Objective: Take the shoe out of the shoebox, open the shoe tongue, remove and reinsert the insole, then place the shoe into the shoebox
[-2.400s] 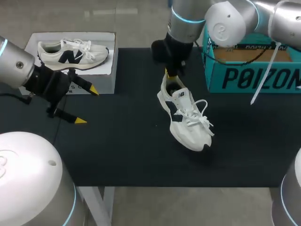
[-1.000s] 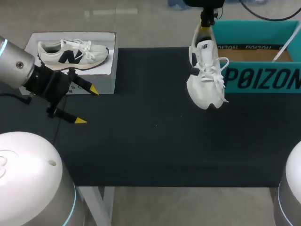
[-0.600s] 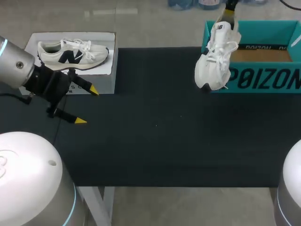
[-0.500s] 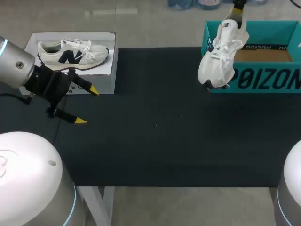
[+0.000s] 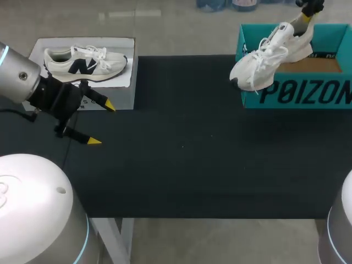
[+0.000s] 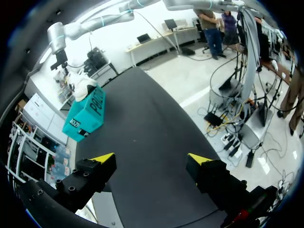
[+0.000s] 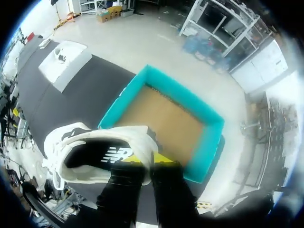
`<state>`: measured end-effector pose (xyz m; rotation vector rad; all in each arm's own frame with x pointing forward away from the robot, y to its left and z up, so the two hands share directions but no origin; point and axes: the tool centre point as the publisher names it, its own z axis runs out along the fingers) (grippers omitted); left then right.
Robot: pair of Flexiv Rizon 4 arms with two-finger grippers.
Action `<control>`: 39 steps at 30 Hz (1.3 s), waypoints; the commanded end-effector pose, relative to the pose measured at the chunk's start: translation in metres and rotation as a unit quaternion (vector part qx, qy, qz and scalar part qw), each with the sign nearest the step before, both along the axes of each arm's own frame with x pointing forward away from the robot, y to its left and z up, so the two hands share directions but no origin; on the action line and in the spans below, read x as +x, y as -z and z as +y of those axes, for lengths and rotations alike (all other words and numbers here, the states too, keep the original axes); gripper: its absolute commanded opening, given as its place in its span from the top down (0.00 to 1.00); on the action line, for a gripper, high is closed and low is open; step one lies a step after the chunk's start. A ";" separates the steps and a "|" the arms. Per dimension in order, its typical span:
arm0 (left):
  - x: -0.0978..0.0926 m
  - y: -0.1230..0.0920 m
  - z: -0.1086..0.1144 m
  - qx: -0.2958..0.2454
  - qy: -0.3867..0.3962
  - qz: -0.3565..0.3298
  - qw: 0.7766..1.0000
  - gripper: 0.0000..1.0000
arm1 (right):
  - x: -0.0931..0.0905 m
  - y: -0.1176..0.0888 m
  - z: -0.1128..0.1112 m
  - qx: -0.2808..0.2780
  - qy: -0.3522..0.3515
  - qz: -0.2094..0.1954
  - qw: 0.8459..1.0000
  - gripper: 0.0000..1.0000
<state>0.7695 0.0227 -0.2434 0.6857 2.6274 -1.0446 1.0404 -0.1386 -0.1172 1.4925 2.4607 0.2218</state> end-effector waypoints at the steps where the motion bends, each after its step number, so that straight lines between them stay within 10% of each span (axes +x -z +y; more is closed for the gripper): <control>1: 0.001 0.000 0.000 0.002 0.001 0.001 1.000 0.00 | -0.005 0.000 0.000 0.028 0.086 -0.017 0.996 1.00; 10: 0.001 0.000 0.000 0.002 0.001 0.001 1.000 0.00 | 0.033 -0.002 -0.042 0.060 0.260 -0.058 0.962 1.00; 21: 0.001 0.000 0.000 0.002 0.001 0.001 1.000 0.00 | 0.030 0.017 -0.102 0.091 0.355 -0.044 0.929 1.00; 39: 0.001 0.000 0.000 0.002 0.001 0.001 1.000 0.00 | 0.022 0.048 -0.135 0.081 0.375 -0.059 0.922 1.00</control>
